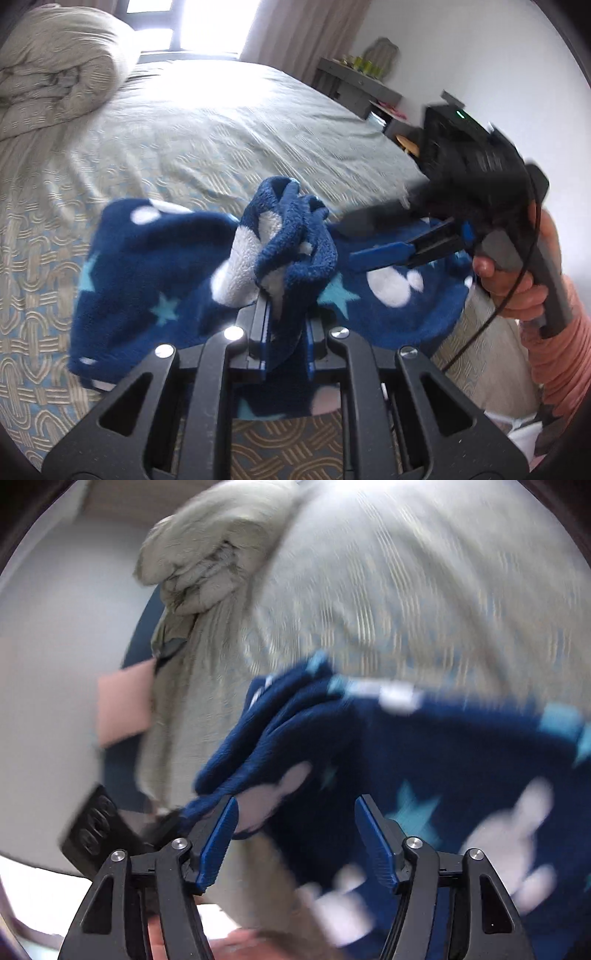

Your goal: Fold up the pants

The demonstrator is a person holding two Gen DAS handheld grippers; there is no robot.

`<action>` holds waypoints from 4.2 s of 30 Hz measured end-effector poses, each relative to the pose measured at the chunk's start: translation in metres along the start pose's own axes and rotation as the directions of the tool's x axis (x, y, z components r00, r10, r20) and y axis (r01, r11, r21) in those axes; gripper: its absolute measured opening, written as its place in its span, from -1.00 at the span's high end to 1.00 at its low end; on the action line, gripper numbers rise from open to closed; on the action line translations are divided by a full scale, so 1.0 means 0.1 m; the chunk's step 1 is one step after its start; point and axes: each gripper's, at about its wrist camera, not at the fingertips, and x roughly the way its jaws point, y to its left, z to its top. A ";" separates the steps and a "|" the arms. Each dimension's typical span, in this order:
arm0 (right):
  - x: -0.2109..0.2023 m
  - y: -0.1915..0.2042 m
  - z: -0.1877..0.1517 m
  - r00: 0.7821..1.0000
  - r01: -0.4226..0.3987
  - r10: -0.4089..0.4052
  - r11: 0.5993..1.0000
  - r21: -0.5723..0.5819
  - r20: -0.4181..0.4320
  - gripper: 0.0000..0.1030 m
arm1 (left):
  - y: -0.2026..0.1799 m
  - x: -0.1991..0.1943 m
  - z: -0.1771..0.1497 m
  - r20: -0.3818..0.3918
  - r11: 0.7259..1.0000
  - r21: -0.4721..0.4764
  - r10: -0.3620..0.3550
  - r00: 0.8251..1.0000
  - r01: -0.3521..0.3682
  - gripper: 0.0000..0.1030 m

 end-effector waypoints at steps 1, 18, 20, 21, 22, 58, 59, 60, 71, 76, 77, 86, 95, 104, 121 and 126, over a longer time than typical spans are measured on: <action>0.03 -0.05 -0.04 0.999 -0.032 0.032 0.998 0.046 -0.002 -0.45 | -0.04 0.04 -0.04 -0.012 1.000 0.009 0.001 1.000 -0.001 0.69; 0.56 0.11 0.18 0.991 0.131 -0.128 0.985 0.111 -0.038 0.47 | -0.14 0.03 -0.21 -0.005 0.999 0.042 0.011 1.000 -0.011 0.56; 0.51 0.20 0.17 0.985 0.171 -0.171 0.983 0.062 -0.010 0.69 | -0.05 -0.10 -0.24 0.020 0.999 0.000 -0.042 0.999 0.042 0.48; 0.48 0.24 0.16 0.984 0.177 -0.177 0.983 0.049 0.003 0.70 | 0.02 -0.20 -0.27 0.036 0.998 -0.019 -0.066 0.997 0.067 0.35; 0.43 0.29 0.15 0.983 0.181 -0.182 0.983 0.030 0.018 0.70 | 0.06 -0.27 -0.30 0.045 0.997 -0.028 -0.072 0.996 0.074 0.28; -0.24 1.34 0.00 0.975 0.004 0.038 0.982 -0.188 0.221 0.70 | 1.03 -0.29 -0.94 0.000 0.944 -0.189 0.277 0.961 -0.272 -0.14; -0.24 1.34 0.00 0.975 0.003 0.040 0.982 -0.191 0.220 0.70 | 0.96 -0.26 -0.93 0.008 0.944 -0.150 0.299 0.954 -0.294 -0.32; -0.24 1.36 -0.01 0.975 0.002 0.042 0.981 -0.194 0.219 0.70 | 0.88 -0.23 -0.91 0.023 0.942 -0.113 0.320 0.947 -0.315 -0.33; -0.35 1.43 -0.26 0.967 0.031 0.030 0.971 -0.235 0.252 0.70 | 1.32 -0.13 -0.74 0.022 0.912 -0.255 0.337 0.941 -0.321 -0.34; -0.36 1.00 -0.36 0.966 0.087 -0.036 0.978 -0.191 0.254 0.70 | 1.24 -0.04 -0.80 0.000 0.909 -0.200 0.374 0.927 -0.367 -0.34; -0.34 0.90 -0.38 0.965 0.112 -0.063 0.977 -0.183 0.256 0.70 | 1.25 -0.04 -0.81 -0.004 0.908 -0.213 0.368 0.930 -0.361 -0.34; -0.09 0.00 -0.48 0.969 0.154 -0.143 0.987 -0.041 0.203 0.70 | 1.30 -0.04 -0.85 -0.025 0.909 -0.229 0.353 0.935 -0.349 -0.35; -0.28 0.12 -0.53 0.953 0.147 -0.095 0.975 -0.165 0.287 0.66 | 1.19 -0.07 -0.91 -0.037 0.914 -0.212 0.346 0.938 -0.346 -0.34; -0.18 -0.59 -0.60 0.935 0.275 -0.281 0.960 0.056 0.219 0.40 | 1.09 -0.16 -1.01 -0.053 0.912 -0.196 0.355 0.933 -0.359 -0.34; 0.10 -0.16 -0.96 0.968 0.233 -0.223 0.968 -0.093 0.112 0.24 | 0.97 -0.31 -1.02 -0.031 0.912 -0.197 0.361 0.932 -0.359 -0.34; 0.06 -0.27 -1.06 0.960 0.252 -0.247 0.967 -0.026 0.134 0.88 | 0.99 -0.36 -1.02 -0.026 0.905 -0.201 0.378 0.926 -0.375 -0.34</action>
